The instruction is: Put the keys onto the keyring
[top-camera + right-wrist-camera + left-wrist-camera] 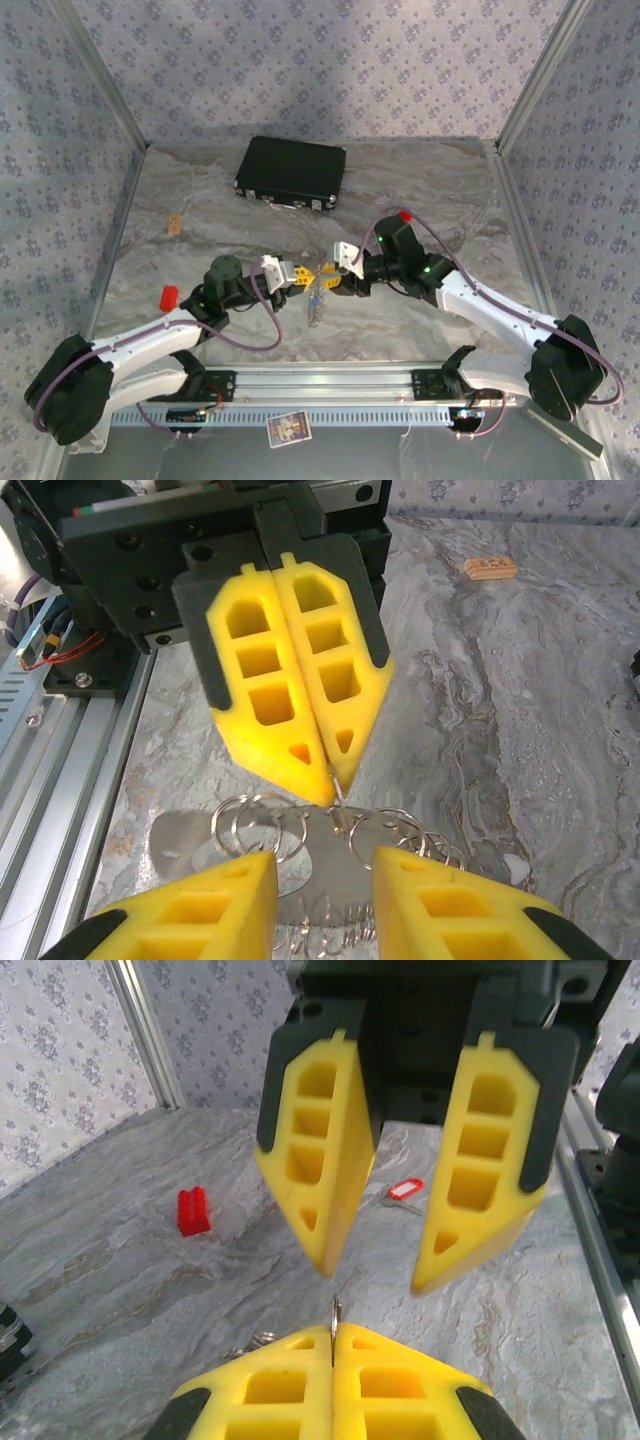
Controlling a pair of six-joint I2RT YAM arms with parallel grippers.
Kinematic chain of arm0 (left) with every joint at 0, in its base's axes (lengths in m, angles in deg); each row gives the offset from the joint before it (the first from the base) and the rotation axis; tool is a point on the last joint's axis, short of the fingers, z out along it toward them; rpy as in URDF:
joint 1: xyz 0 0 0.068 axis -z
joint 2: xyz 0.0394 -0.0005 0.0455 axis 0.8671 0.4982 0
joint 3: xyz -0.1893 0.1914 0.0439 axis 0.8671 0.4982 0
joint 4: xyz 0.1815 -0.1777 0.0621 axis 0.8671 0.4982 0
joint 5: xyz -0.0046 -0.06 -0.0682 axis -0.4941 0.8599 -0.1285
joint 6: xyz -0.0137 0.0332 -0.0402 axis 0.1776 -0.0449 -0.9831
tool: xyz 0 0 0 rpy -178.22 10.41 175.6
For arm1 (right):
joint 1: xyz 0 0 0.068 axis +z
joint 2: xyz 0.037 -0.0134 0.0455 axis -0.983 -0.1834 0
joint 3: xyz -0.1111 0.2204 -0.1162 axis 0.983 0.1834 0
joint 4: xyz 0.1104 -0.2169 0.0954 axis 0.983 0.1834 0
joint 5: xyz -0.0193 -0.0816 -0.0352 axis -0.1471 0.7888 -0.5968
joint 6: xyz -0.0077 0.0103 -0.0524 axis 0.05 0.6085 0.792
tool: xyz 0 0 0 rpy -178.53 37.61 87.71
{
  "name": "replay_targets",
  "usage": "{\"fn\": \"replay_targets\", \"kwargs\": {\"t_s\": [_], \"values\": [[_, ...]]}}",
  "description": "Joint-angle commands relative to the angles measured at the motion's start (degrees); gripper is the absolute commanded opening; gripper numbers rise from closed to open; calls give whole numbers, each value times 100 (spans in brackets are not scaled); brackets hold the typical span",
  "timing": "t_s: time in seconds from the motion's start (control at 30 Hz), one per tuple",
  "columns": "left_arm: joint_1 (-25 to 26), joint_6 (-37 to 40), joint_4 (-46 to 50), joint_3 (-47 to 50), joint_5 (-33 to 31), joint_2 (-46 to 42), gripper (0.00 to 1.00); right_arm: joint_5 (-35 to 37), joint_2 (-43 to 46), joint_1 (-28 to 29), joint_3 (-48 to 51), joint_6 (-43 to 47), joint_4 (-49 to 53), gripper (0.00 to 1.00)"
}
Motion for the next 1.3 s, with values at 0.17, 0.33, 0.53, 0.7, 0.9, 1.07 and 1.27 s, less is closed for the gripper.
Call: {"fn": "replay_targets", "kwargs": {"t_s": [0.17, 0.33, 0.53, 0.7, 0.9, 1.07, 1.27], "values": [[-25, -303, -867, 31, 366, 51, 0, -96, -256, 57, -56, -207, -464, 27], [-34, -320, -945, 80, 385, 44, 0, -142, -298, 71, -111, -222, -464, 21], [-34, -332, -985, 100, 385, 39, 0, -292, -292, 83, -185, -242, -489, 15], [-43, -342, -968, 119, 367, 19, 0, -303, -274, 88, -196, -270, -526, 15], [-52, -273, -680, 65, 215, -56, 7, -310, -269, 92, -265, -246, -439, 0], [-34, 229, 541, -248, 78, -242, 11, -123, -264, 152, -504, 104, 235, 0], [36, 513, 1080, -426, -8, -175, 13, 125, -338, 250, -877, 531, 984, 0]]}}
